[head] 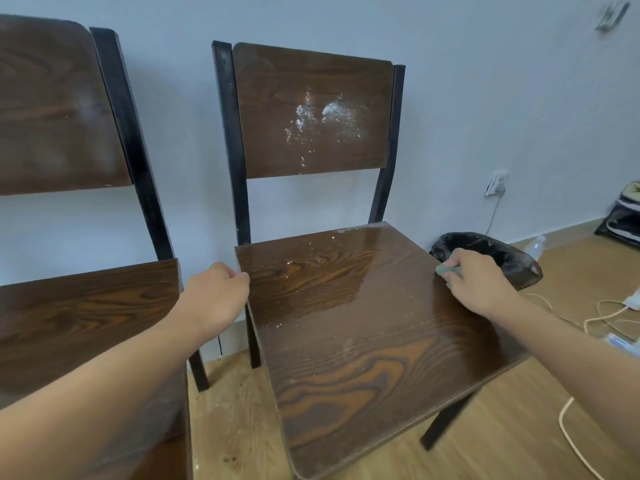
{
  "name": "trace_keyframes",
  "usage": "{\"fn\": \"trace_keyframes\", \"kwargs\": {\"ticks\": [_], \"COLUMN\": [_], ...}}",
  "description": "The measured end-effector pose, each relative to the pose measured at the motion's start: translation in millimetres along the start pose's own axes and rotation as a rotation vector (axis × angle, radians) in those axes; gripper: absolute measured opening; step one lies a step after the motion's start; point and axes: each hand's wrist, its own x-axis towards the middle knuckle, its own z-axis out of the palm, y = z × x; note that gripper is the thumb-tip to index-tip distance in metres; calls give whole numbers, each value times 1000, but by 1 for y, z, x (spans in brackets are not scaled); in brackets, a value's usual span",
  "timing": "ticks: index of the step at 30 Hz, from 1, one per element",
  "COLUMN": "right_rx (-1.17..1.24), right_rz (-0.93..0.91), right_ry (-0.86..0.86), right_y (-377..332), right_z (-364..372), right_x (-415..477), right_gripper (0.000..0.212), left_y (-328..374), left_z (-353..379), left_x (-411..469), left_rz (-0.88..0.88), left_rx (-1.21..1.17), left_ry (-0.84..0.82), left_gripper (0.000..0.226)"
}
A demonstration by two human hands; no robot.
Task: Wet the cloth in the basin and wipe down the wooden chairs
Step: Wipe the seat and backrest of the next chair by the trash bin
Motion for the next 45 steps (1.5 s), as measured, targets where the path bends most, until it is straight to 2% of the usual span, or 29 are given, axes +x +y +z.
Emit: {"fn": "trace_keyframes", "kwargs": {"ticks": [4,10,13,16,19,21,24,26,28,30,33,36,38,42,45], "right_rx": [97,302,385,306,179,110,-7,-51,-75,-70,-59,70,118,205,355], "right_rz": [-108,-423,-592,-678,-606,-471,-243,-50,68,99,91,97,10,-335,-605], "right_ry": [13,-154,-309,-256,-209,-191,-66,-6,20,70,34,34,-1,-198,-349], "right_y": [-67,-196,-222,-215,-181,-141,-55,-2,31,42,32,9,-26,-124,-171], "right_z": [22,46,41,35,28,20,6,-13,-33,-39,-21,-5,-2,4,7], "right_x": [-28,-107,-136,-144,-136,-126,-100,-80,-65,-55,-50,-56,-72,-142,-193], "right_gripper": [12,14,11,6,10,11,6,13,18,14,8,3,1,14,9], "left_y": [-6,-17,-19,-21,-25,-26,-23,-21,-19,-16,-14,-13,-14,-20,-22], "left_z": [-2,-16,-29,-38,-37,-33,-24,-19,-14,-8,2,7,6,-3,-10], "left_x": [-3,-5,-9,-9,-11,-13,-16,-18,-24,-30,-38,-43,-47,-52,-56], "left_rz": [-14,-65,-104,-98,-92,-105,-109,-98,-91,-86,-102,-115,-117,-130,-121], "left_rx": [-62,-130,-139,-109,-101,-96,-88,-95,-109,-120,-133,-168,-216,-248,-231], "left_ry": [-30,21,41,43,43,31,6,-8,-31,-60,-88,-88,-72,-36,-37], "left_gripper": [27,26,19,25,29,34,31,27,23,20,18,25,32,38,38]}}
